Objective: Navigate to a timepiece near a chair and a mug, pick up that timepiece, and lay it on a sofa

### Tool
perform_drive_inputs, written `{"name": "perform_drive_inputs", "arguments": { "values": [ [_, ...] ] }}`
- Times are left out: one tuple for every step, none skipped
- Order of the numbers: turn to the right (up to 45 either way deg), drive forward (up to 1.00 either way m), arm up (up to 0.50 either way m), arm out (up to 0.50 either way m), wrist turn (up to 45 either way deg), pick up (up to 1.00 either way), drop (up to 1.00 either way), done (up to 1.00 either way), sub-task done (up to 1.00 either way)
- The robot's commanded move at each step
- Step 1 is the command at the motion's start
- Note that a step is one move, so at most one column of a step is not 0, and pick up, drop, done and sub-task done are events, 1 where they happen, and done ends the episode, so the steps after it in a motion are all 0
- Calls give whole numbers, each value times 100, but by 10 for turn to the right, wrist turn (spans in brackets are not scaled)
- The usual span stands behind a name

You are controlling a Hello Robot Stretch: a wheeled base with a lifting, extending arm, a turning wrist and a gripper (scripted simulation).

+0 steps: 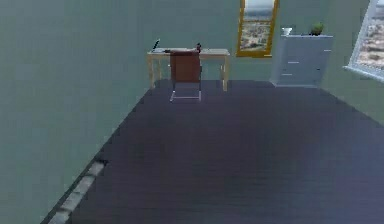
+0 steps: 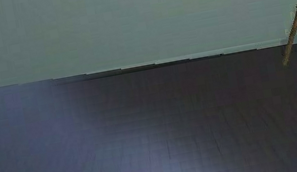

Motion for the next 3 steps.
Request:
{"name": "perform_drive_inputs", "arguments": {
  "values": [
    [0,100,0,0,0,0,0,0,0],
    [0,100,0,0,0,0,0,0,0],
    [0,60,0,0,0,0,0,0,0]
  ]
}}
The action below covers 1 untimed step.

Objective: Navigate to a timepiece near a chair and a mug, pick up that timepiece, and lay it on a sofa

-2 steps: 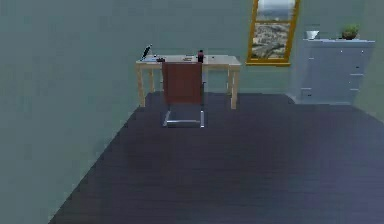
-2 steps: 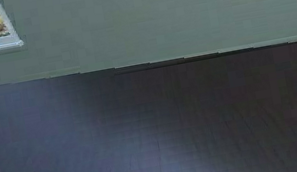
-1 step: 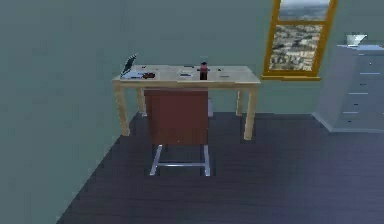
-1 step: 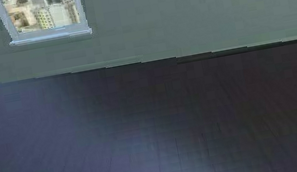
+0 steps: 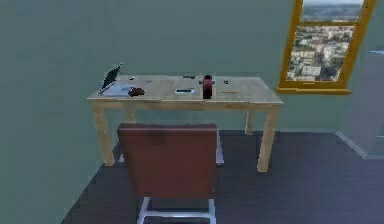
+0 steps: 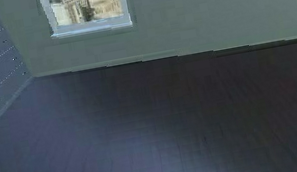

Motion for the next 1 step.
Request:
{"name": "perform_drive_inputs", "arguments": {
  "values": [
    [450,0,0,0,0,0,0,0,0]
  ]
}}
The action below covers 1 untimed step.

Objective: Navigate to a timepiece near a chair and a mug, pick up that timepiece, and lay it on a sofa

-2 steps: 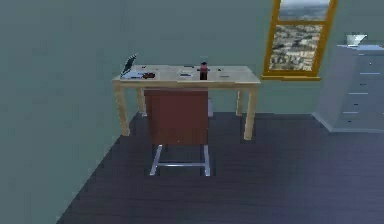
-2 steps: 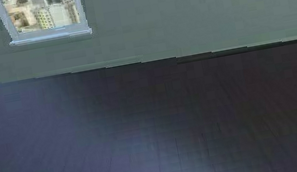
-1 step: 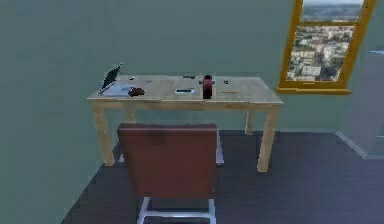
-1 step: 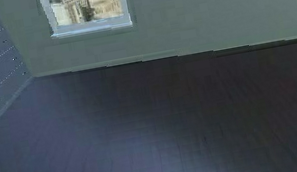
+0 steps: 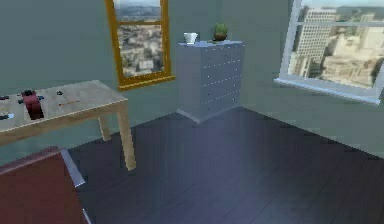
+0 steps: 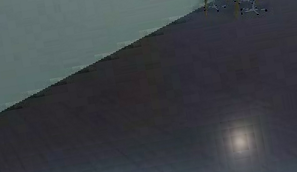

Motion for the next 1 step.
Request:
{"name": "perform_drive_inputs", "arguments": {
  "values": [
    [0,35,0,0,0,0,0,0,0]
  ]
}}
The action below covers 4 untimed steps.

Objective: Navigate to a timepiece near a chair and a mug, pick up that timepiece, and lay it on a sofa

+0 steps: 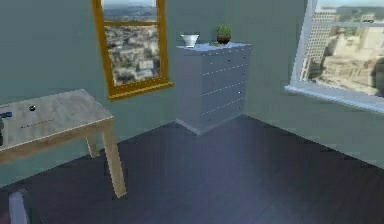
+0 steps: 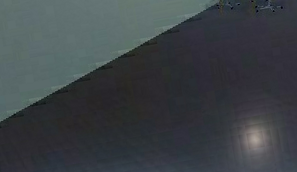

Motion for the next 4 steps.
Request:
{"name": "perform_drive_inputs", "arguments": {
  "values": [
    [-60,0,0,0,0,0,0,0,0],
    [0,90,0,0,0,0,0,0,0],
    [-450,0,0,0,0,0,0,0,0],
    [450,0,0,0,0,0,0,0,0]
  ]
}}
